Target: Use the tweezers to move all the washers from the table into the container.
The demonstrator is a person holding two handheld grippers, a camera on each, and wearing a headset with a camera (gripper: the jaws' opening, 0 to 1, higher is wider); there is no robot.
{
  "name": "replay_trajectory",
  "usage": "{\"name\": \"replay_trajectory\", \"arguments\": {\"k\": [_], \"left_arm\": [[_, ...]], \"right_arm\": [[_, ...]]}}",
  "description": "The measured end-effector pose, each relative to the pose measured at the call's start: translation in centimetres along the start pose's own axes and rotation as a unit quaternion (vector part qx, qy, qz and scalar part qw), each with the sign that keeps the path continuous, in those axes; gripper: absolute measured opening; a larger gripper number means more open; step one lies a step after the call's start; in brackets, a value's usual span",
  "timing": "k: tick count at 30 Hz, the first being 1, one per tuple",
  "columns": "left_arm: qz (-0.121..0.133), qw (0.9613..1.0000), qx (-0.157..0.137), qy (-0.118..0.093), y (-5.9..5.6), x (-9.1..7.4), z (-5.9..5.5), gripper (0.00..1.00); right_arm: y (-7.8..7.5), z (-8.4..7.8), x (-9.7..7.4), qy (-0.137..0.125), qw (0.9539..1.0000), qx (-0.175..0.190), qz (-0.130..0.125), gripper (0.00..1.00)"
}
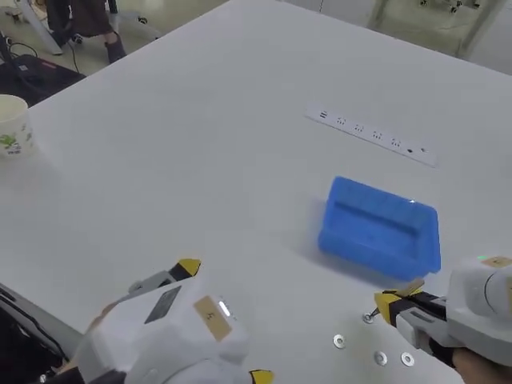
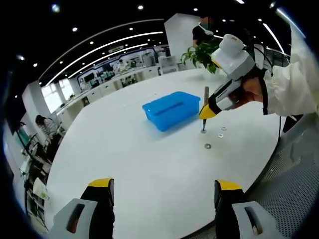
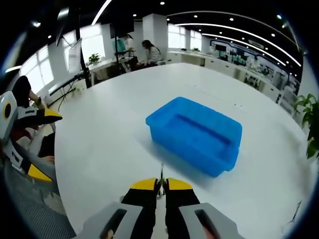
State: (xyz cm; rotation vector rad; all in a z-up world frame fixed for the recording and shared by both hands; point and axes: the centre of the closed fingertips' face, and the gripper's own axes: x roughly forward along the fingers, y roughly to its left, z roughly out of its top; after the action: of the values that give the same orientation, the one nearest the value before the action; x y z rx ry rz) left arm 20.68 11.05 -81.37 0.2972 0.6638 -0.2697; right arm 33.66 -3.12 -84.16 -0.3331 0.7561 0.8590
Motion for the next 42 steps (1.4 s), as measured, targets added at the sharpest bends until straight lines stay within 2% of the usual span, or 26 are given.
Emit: {"name": "replay_trajectory", "arguments": {"k": [2,6,14,23,29,34,42], "left_arm": [[0.0,1.0,0.0,0.0,0.0,0.0,0.0,0.84],[0.002,1.0,0.001,-0.001,0.0,0.0,0.1,0.84],[-0.001,1.0,0.002,-0.005,0.0,0.0,0.2,0.84],[-0.002,1.0,0.004,-0.004,-0.1,0.1,0.2,0.84],[0.003,0.9996,-0.005,-0.027,0.2,-0.4,1.0,0.85],[0.004,0.9998,-0.001,-0.022,0.2,-0.2,0.8,0.85],[0.004,0.9998,0.0,-0.02,0.3,-0.2,0.8,0.85]], "right_arm": [[0.3,0.0,-0.2,0.003,1.0,0.007,0.005,0.01],[0.6,0.9,-1.0,-0.007,0.9999,0.013,0.008,0.01],[0.6,3.9,-3.1,-0.041,0.9988,0.02,0.015,0.01],[0.7,6.3,-4.8,-0.067,0.9976,0.013,0.015,0.01],[0.9,7.3,-5.7,-0.082,0.9965,0.003,0.012,0.01],[1.6,7.8,-6.2,-0.088,0.996,0.003,0.017,0.01],[1.9,8.5,-6.4,-0.094,0.9953,0.008,0.021,0.01]]}}
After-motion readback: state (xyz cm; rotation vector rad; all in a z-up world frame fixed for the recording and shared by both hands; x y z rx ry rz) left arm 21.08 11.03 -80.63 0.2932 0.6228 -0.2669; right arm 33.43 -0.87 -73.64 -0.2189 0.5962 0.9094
